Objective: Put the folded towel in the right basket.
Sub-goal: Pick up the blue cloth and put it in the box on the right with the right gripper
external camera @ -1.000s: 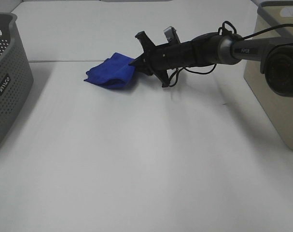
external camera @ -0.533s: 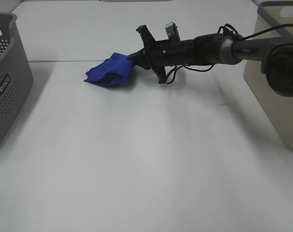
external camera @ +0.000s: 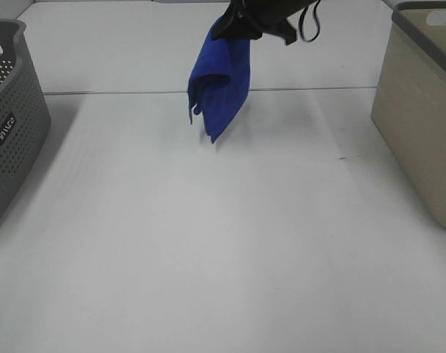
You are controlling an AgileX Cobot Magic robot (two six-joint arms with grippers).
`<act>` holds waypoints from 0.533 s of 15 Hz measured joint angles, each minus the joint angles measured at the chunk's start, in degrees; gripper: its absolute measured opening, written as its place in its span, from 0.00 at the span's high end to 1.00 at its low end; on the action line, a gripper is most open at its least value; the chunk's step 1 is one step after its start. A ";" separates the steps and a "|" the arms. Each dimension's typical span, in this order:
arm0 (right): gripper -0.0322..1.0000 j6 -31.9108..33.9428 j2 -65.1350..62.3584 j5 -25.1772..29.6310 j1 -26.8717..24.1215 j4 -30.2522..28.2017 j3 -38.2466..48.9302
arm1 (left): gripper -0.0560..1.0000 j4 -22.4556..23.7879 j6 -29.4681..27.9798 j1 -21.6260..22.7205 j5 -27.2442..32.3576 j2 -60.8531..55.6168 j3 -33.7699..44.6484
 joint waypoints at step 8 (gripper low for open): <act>0.93 9.68 -24.29 16.84 -22.00 -25.61 0.00 | 0.01 0.00 0.00 0.00 0.00 0.00 0.00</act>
